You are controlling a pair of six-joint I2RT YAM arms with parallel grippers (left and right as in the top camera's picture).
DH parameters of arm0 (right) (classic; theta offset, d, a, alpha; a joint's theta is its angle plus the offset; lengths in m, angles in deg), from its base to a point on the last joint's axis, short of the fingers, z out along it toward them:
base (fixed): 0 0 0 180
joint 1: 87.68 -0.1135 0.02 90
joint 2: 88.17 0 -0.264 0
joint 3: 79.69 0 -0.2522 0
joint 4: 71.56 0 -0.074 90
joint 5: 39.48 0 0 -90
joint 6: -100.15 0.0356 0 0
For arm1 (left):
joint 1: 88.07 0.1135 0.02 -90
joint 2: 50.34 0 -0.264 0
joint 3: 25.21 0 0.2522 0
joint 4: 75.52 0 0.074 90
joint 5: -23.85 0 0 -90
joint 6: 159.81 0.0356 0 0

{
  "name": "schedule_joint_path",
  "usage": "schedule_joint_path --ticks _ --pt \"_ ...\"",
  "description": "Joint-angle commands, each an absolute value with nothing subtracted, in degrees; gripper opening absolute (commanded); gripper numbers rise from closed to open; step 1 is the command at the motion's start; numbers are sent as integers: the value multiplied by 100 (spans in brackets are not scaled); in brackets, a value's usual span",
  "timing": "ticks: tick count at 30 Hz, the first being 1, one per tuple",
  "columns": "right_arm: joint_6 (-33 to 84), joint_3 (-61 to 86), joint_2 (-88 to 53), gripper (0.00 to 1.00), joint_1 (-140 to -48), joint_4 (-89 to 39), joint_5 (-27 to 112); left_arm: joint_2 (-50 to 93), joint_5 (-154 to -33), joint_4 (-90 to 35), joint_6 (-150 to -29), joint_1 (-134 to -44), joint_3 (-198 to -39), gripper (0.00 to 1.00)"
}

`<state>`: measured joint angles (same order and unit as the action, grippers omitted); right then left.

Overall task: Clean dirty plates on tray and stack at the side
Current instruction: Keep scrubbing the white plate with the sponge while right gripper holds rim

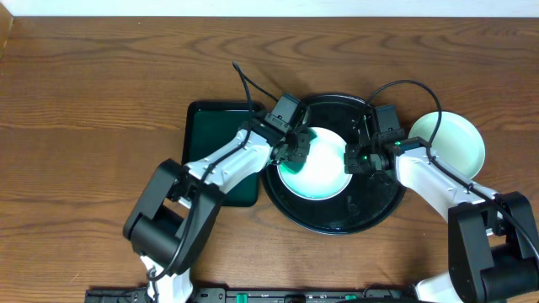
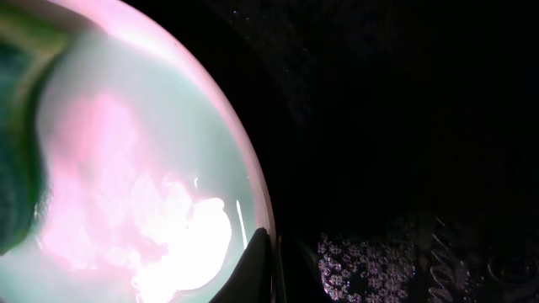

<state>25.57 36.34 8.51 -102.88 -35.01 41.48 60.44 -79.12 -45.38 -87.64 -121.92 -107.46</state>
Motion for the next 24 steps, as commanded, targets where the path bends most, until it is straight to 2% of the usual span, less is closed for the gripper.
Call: schedule_joint_path --ticks 1,16,24 --pt "2470 3664 860 1 -10428 -3532 3781 6481 -8362 -4713 -8963 -12178 -10656 7" --pt "2467 3664 860 1 -10430 -3532 3781 6131 -8970 -5673 -8635 -12178 -10676 7" --pt "2467 3664 860 1 -10430 -3534 3779 5458 -8965 -5461 -8641 -12189 -10757 7"
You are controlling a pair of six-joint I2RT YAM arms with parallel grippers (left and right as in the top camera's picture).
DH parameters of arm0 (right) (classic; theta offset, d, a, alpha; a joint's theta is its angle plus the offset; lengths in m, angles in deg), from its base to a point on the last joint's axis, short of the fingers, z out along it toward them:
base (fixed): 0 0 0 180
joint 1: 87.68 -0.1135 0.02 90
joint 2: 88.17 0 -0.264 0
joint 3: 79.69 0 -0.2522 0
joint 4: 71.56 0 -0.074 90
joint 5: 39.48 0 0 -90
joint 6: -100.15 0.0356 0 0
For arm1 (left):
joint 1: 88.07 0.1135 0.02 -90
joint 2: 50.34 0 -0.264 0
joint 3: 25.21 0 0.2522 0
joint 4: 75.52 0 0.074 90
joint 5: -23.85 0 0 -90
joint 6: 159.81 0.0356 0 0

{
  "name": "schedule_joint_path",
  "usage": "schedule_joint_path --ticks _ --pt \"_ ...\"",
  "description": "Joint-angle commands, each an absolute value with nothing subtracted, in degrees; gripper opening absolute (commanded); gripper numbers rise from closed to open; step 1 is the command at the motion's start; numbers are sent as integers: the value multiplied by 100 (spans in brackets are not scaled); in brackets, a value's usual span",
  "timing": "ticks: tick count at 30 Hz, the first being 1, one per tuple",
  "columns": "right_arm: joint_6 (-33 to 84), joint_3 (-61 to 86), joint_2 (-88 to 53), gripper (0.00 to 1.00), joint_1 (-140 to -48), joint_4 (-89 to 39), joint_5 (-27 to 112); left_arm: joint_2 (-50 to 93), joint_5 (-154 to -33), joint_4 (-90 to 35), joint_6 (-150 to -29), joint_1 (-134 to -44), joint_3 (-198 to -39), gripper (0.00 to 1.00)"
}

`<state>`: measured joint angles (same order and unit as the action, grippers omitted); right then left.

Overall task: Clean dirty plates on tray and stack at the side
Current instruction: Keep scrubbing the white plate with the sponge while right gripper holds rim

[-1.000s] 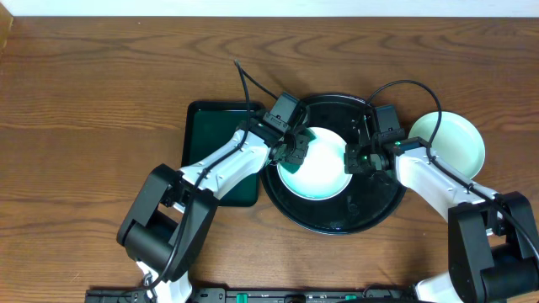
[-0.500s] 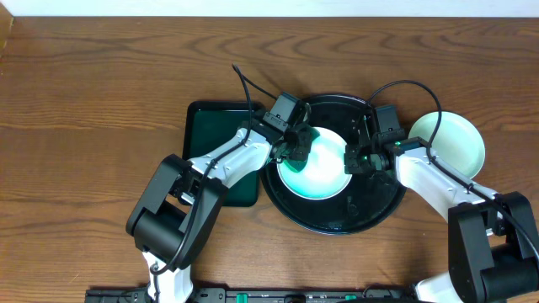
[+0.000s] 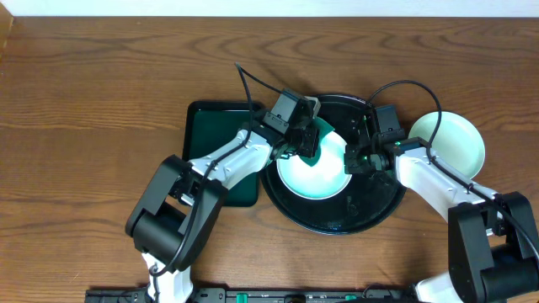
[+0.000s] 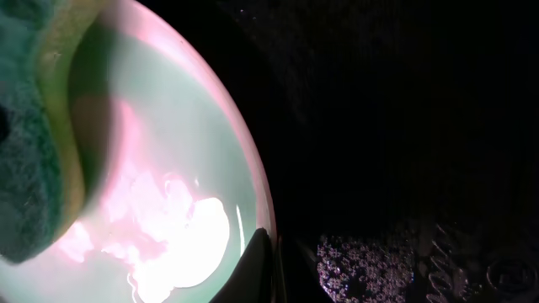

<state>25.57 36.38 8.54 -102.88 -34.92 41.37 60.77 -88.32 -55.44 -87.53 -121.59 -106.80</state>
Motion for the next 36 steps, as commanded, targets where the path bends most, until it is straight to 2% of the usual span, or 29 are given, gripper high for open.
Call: schedule_joint_path --ticks 1,6,12,25,29,36 --pt "2467 3664 860 1 -10430 -3534 3781 5327 -8946 -5402 -8646 -12189 -10757 7" --pt "2467 3664 860 1 -10430 -3534 3781 4798 -8290 -4774 -9199 -12218 -10757 7" --pt "2467 3664 860 1 -10430 -3532 3779 4907 -7656 -3863 -10206 -12366 -10754 7" --pt "2470 3664 860 1 -10430 -3532 3779 5862 -6808 -3498 -11166 -12611 -10754 7" --pt "2467 3664 860 1 -10428 -3532 3779 6149 -6872 -3500 -11365 -12603 -10754 7" --pt "2470 3664 860 1 -10430 -3532 3779 6313 -8386 -3546 -11297 -12742 -10754 7"
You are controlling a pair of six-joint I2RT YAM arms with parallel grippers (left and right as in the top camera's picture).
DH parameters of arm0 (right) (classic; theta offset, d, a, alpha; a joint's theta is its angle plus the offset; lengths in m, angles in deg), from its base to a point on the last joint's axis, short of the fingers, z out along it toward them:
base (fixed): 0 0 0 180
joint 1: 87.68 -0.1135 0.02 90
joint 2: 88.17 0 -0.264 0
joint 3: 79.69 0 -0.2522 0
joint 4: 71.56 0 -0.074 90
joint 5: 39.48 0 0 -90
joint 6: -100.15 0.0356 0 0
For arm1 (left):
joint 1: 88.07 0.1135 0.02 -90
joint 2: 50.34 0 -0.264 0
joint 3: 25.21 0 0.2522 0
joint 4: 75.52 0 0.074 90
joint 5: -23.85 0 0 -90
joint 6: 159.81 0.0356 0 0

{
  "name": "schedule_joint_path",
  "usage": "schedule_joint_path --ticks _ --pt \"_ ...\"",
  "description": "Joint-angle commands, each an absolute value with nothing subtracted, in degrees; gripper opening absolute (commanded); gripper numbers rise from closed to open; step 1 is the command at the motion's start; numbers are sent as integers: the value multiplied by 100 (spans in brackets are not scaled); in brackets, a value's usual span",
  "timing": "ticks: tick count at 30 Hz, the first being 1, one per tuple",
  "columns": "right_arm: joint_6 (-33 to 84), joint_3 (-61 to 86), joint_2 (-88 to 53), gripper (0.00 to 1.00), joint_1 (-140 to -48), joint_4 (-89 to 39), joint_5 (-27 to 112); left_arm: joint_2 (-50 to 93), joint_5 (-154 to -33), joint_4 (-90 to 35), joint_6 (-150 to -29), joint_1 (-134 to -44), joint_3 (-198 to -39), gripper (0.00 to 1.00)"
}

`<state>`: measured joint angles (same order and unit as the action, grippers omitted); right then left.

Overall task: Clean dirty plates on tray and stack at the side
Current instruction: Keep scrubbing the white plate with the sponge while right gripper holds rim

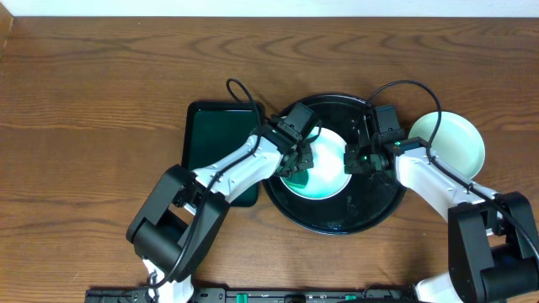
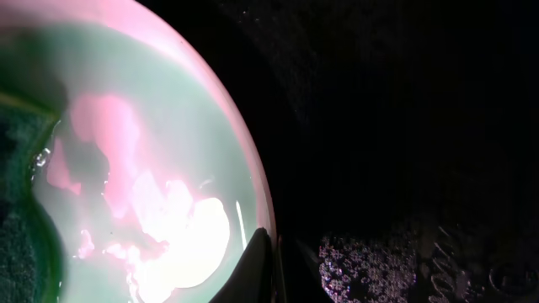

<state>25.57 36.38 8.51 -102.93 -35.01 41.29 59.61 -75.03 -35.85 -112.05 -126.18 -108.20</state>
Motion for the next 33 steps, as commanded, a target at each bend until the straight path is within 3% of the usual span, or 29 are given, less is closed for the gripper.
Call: schedule_joint_path --ticks 1,11,20,29,33 --pt "2470 3664 860 1 -10430 -3532 3779 6313 -8500 -3572 -11297 -12773 -10754 7" --pt "2472 3664 860 1 -10430 -3532 3777 6311 -9599 -4608 -11299 -12917 -10754 7" --pt "2470 3664 860 1 -10430 -3532 3748 5956 -9610 -4901 -10945 -12740 -10875 7" --pt "2470 3664 860 1 -10430 -3534 3691 5476 -8327 -4245 -10622 -12491 -10875 7" --pt "2470 3664 860 1 -10430 -3534 3691 5524 -7186 -3727 -10580 -12502 -10851 7"
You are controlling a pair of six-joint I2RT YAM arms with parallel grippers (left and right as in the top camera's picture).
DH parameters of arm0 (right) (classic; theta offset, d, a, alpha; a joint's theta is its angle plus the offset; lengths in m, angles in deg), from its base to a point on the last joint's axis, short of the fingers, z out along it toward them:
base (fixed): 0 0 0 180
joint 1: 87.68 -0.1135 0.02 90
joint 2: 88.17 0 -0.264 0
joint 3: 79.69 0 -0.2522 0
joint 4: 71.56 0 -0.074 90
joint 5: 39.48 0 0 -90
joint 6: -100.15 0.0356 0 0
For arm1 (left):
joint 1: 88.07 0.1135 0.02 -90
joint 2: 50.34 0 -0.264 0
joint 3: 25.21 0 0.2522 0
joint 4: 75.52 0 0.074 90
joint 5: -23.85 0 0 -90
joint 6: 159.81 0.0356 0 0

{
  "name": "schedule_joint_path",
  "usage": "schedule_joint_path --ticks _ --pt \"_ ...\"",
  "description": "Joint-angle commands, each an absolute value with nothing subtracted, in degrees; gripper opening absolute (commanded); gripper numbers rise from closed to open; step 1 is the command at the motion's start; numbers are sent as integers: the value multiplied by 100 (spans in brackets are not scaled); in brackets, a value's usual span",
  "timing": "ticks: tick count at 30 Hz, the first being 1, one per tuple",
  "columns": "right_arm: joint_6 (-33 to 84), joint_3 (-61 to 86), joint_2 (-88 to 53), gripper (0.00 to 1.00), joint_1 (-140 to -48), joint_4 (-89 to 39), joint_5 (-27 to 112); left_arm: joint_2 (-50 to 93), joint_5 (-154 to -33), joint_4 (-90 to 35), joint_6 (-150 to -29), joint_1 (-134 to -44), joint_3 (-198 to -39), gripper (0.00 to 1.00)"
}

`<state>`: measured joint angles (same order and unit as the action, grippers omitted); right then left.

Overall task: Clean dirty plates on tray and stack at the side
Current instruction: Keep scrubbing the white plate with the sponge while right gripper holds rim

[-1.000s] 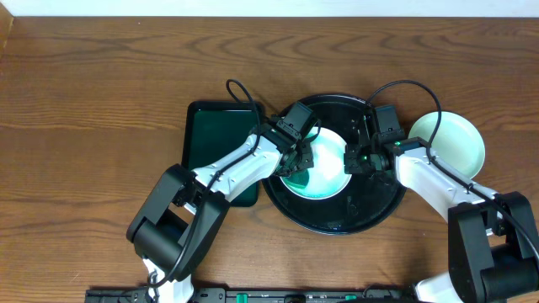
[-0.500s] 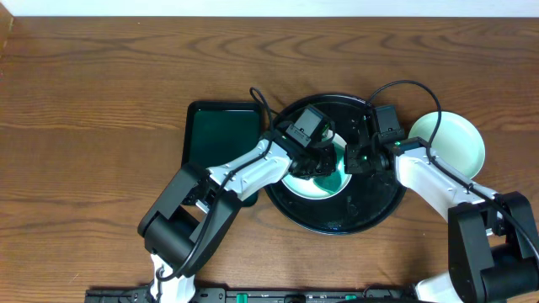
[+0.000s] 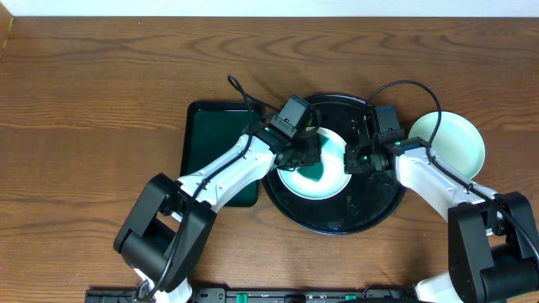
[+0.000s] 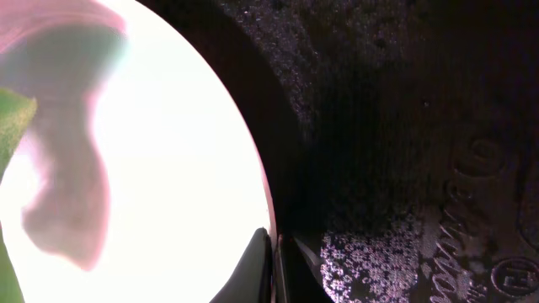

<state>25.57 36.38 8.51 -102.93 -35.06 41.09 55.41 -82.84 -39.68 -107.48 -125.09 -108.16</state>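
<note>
A pale green plate (image 3: 324, 164) lies in the round black tray (image 3: 370, 206). My right gripper (image 3: 352, 160) is shut on the plate's right rim; in the right wrist view its gripper (image 4: 274, 252) pinches the plate's edge (image 4: 268, 194) between thin fingers. My left gripper (image 3: 310, 154) presses a dark green sponge (image 3: 316, 168) onto the middle of the plate and is shut on it. A second pale green plate (image 3: 450, 139) rests on the table to the right of the tray.
A dark green rectangular tray (image 3: 210, 147) sits left of the black tray, partly under my left arm. Cables loop over the black tray's far rim. The wooden table (image 3: 84, 101) stretches bare to the left and far side.
My left gripper and the sponge have shifted from the plate's left part to its middle. My right gripper still pinches the right rim. The plate now glares white in the right wrist view.
First the sponge lay on the plate's left part under my left gripper. Then it was at the plate's far edge, later back at the near left, and now it is at the middle. My right gripper stayed shut on the right rim throughout.
</note>
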Motion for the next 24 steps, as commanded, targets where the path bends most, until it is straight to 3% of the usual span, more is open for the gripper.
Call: schedule_joint_path --ticks 1,10,24 --pt "2470 3664 860 1 -10430 -3534 3691 5539 -6968 -3627 -10580 -12500 -10837 7" --pt "2470 3664 860 1 -10428 -3536 3691 6083 -6834 -3594 -10584 -12587 -10678 7" --pt "2470 3664 860 1 -10428 -3536 3691 6149 -9121 -4390 -10589 -12876 -10737 8"
